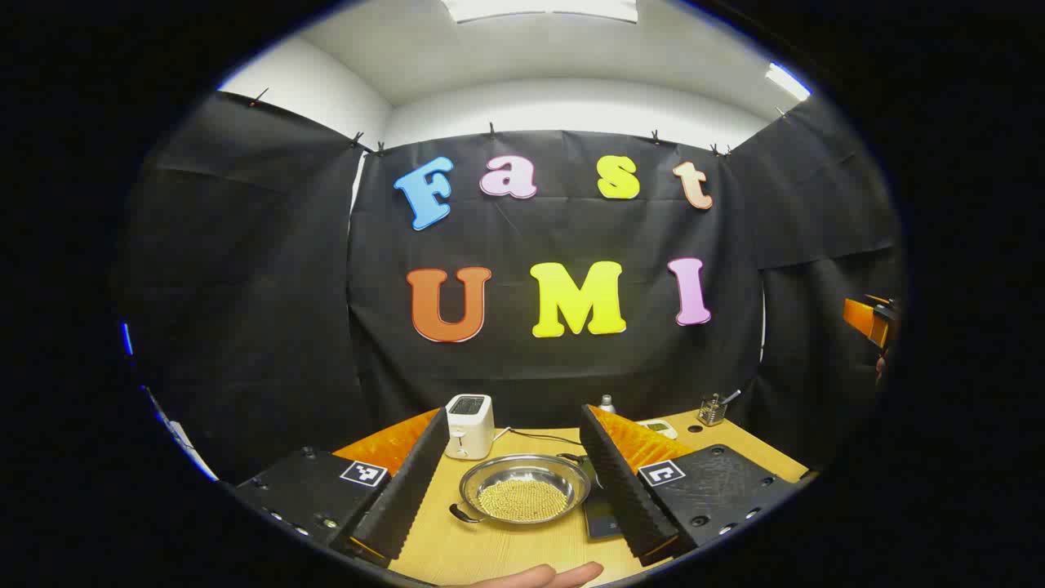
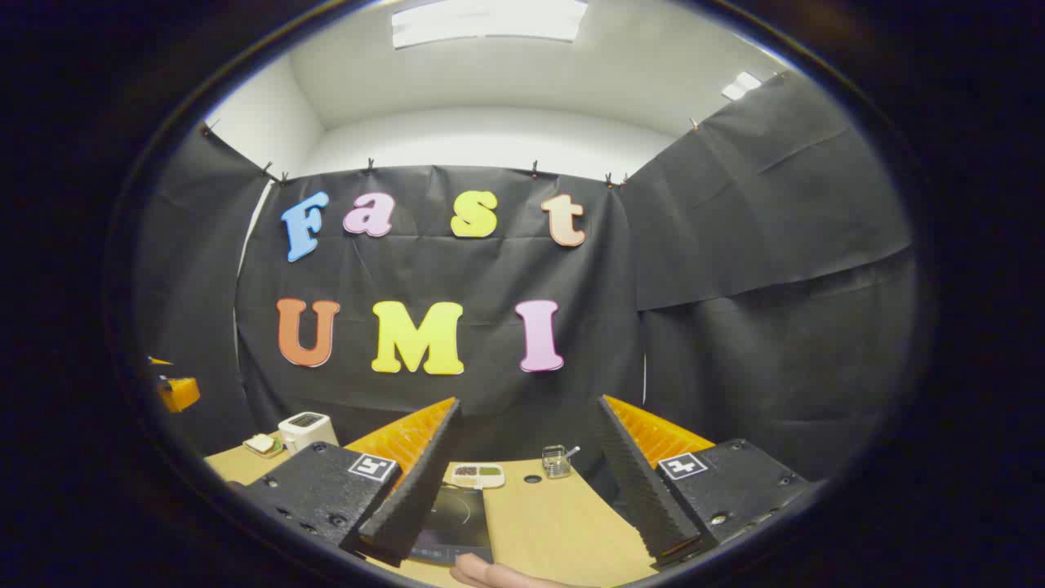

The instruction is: First push the handle of the pot to place it horizontally, then grasp the pot with both hands and set it on the induction cooktop.

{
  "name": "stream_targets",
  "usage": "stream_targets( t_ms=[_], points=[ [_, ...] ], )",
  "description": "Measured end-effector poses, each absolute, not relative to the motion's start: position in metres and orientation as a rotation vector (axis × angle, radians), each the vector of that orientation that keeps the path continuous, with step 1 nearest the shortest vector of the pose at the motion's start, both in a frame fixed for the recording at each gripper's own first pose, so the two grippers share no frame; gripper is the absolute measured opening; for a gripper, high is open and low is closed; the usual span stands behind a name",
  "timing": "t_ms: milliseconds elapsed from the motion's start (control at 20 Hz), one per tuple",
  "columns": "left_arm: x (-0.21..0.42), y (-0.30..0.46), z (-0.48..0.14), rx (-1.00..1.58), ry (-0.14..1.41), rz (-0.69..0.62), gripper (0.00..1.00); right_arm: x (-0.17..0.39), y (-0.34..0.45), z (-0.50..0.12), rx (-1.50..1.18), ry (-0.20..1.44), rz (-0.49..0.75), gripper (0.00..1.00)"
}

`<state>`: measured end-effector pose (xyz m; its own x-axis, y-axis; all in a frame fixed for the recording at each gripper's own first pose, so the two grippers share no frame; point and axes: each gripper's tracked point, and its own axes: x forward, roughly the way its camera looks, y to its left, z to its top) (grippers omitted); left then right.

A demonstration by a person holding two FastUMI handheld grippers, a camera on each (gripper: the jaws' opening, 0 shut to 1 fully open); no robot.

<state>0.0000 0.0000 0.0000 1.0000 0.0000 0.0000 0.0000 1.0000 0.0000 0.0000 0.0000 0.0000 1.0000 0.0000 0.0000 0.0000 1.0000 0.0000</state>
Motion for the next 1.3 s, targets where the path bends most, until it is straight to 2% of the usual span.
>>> stream_targets(
  t_ms=[400, 500, 800, 1000, 1300],
  points=[
    [-0.003, -0.006, 0.001, 0.032, -0.027, -0.002, 0.96, 0.003, -0.008, -0.005, 0.017, -0.002, -0.002, 0.97],
    [-0.004, -0.002, 0.0, 0.047, -0.035, 0.034, 0.96, 0.002, -0.009, -0.007, 0.023, -0.001, 0.0, 0.97],
    [-0.003, -0.004, -0.015, 0.005, -0.003, 0.027, 0.96, 0.007, -0.019, -0.012, 0.017, -0.004, -0.01, 0.97],
    [0.011, -0.003, -0.042, -0.08, 0.081, 0.005, 0.96, 0.014, -0.021, -0.025, 0.019, 0.03, -0.006, 0.98],
    [0.031, -0.008, -0.112, -0.106, 0.323, -0.06, 0.94, 0.022, -0.014, -0.048, 0.05, 0.097, 0.031, 0.98]
  ],
)
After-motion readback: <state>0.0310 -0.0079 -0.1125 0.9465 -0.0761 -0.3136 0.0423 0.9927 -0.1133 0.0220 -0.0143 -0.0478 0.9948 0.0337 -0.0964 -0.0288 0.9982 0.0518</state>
